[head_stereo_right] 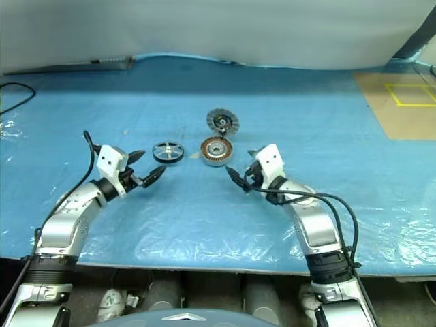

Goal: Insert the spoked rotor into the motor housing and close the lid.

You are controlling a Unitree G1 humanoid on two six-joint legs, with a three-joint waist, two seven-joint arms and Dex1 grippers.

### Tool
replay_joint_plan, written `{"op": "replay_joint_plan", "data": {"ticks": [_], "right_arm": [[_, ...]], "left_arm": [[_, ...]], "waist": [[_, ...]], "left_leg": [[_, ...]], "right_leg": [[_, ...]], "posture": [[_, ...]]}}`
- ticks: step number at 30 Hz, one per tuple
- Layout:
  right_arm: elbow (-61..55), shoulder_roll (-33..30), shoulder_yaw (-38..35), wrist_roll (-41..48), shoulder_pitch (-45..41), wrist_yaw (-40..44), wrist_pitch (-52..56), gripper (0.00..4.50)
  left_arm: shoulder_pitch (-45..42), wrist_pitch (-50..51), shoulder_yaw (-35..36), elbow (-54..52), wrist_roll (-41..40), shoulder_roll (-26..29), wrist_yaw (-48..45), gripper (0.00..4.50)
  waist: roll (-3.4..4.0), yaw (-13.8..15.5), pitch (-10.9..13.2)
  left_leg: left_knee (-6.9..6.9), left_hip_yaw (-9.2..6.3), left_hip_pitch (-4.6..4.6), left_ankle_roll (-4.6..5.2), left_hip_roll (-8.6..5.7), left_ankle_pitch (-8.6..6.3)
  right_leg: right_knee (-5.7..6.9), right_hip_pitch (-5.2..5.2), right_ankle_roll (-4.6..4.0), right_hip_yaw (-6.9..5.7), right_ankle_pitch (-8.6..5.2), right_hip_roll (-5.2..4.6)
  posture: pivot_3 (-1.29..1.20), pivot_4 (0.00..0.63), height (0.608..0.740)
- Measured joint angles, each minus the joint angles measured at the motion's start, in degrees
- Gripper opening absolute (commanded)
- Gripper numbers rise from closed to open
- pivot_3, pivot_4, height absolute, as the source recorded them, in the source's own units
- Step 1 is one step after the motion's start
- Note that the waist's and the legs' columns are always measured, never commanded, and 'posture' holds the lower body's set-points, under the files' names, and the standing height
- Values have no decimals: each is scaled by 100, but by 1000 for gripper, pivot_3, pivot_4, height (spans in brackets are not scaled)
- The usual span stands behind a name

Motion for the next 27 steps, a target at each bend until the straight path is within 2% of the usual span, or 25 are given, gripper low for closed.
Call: {"op": "replay_joint_plan", "data": {"ticks": [6, 13, 18, 27], "right_arm": [[3, -283, 721, -164, -1021, 479, 725, 4468], [1220, -171, 1501, -810, -2154, 782, 575, 4468], [2138, 123, 1724, -1143, -2562, 856, 150, 4468], [2784, 274, 1754, -1363, -2781, 1053, 60, 4468]], "left_arm": [[134, -494, -213, 2, 32, -129, -238, 4500], [189, -1082, -323, 450, 176, -202, -359, 4500], [377, -1562, -396, 611, 358, -400, -299, 4500], [549, -1841, -409, 660, 419, -620, -201, 4500]], "waist": [[0, 0, 0], [0, 5, 0], [-1, 7, 0], [-1, 6, 0]], "left_leg": [[2, 0, 2, 0, 2, 0], [6, 0, 0, -1, 1, 0], [6, 0, -2, 0, 3, 0], [18, 0, 3, 0, 6, 0]], "right_leg": [[5, 0, 0, 0, 0, 1], [7, 1, -1, 0, 1, 0], [9, 1, -1, -2, 1, 0], [26, 1, -3, 0, 0, 0]], "posture": [[0, 150, 740], [0, 150, 740], [0, 150, 740], [0, 150, 740]]}}
